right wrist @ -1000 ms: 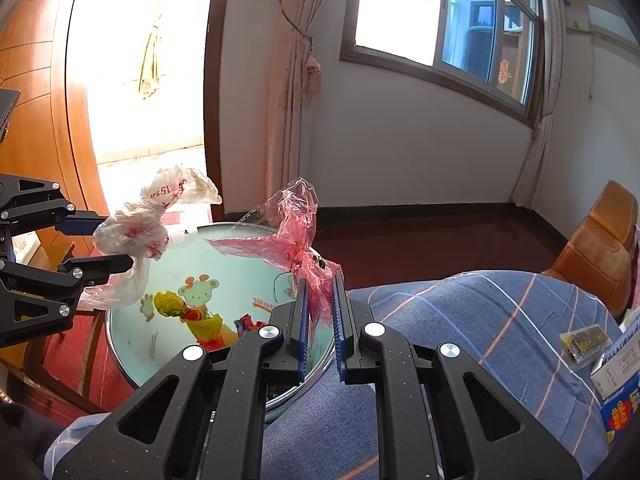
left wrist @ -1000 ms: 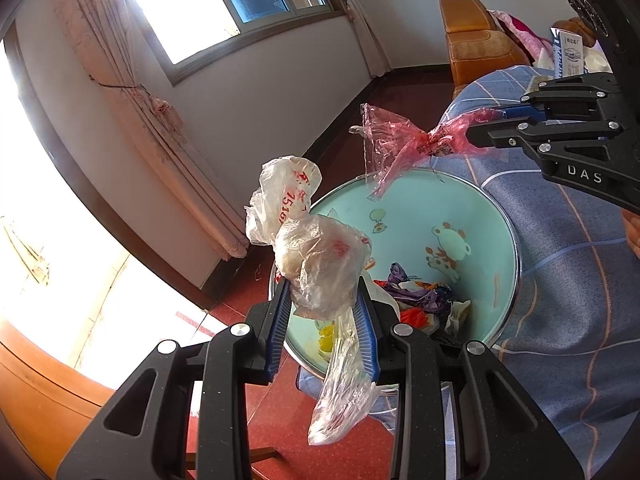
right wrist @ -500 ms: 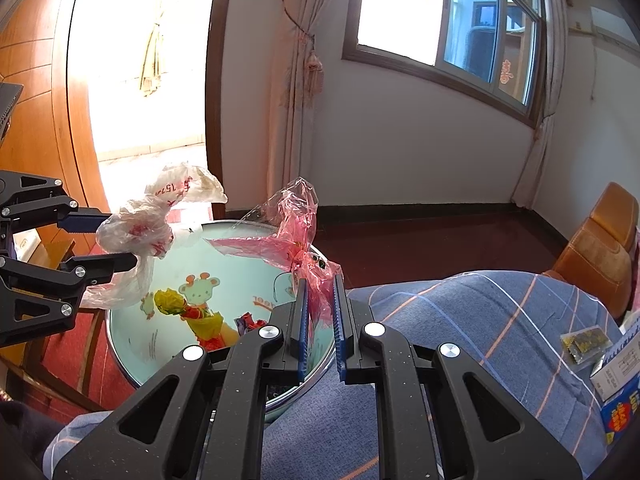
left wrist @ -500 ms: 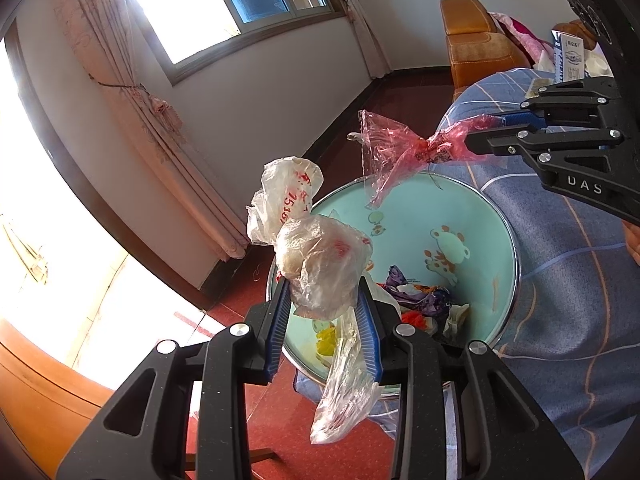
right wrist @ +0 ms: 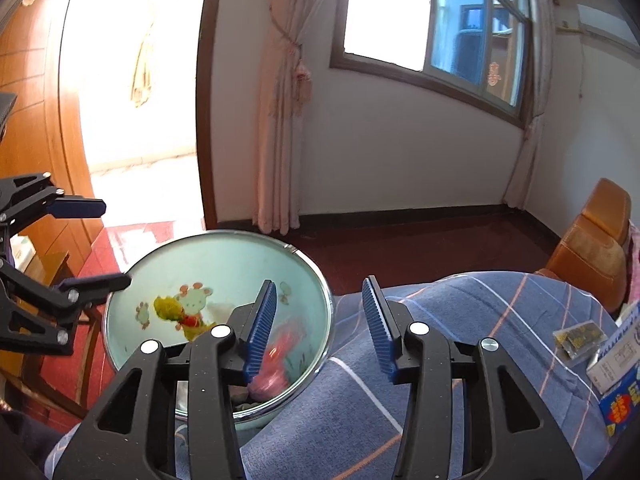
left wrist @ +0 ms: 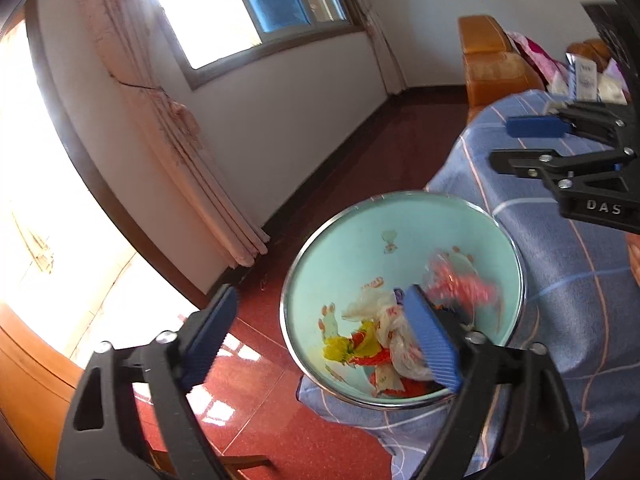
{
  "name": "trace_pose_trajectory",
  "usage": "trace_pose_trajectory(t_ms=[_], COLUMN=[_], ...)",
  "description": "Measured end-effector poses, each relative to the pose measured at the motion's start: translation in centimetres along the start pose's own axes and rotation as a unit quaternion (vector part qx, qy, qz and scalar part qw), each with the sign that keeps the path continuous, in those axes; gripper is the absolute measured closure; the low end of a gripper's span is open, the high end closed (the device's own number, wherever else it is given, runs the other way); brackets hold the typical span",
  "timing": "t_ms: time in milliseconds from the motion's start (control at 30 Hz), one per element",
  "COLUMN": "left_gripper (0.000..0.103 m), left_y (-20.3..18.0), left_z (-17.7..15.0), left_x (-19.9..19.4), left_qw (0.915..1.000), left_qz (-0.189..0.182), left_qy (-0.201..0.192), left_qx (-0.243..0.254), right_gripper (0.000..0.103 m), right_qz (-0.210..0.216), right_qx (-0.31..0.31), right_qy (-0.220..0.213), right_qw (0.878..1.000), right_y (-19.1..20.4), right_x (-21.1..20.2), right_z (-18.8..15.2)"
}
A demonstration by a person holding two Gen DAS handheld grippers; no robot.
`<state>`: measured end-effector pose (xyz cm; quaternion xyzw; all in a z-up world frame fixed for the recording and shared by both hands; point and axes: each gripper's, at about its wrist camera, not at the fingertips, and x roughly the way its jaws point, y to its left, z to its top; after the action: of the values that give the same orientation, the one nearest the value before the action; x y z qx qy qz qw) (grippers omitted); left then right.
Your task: Collect trash
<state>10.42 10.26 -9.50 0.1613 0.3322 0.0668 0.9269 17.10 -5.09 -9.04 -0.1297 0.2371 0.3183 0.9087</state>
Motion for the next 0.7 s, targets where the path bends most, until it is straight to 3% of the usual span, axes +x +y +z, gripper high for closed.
trace_pose_trajectory(t_ms=[200, 333, 533, 700], left_gripper=[0.008, 0.007, 0.006, 0.006], left_y=[1.0, 1.0, 1.5, 1.5], left_z=[1.1, 1.9, 2.5, 2.9], left_x=[-2.7, -4.8, -6.7, -8.0], left_qw=[0.9976, 0.9945, 0.9906, 0.9889], left_qz=[-0.015, -0.020, -0.024, -0.022], left_qy=[-0.040, -0.073, -0.102, -0.115], left_qx=[-0.054, -0.072, -0.088, -0.091], right_gripper=[0.047, 0.044, 0.039, 0.038], right_qz=[-0.049, -0.084, -0.120, -0.124], right_qx=[0.064, 0.109, 0.123, 0.134], right_qy=[-0.023, -0.053, -0.071, -0.081], right_qw=[0.996, 0.989, 0.983, 0.980], right_y=[-2.0, -2.9, -2.8, -2.4], right_x=[-3.8, -8.0, -11.7, -13.2], right_z=[-0.5, -0.4, 0.0, 0.0])
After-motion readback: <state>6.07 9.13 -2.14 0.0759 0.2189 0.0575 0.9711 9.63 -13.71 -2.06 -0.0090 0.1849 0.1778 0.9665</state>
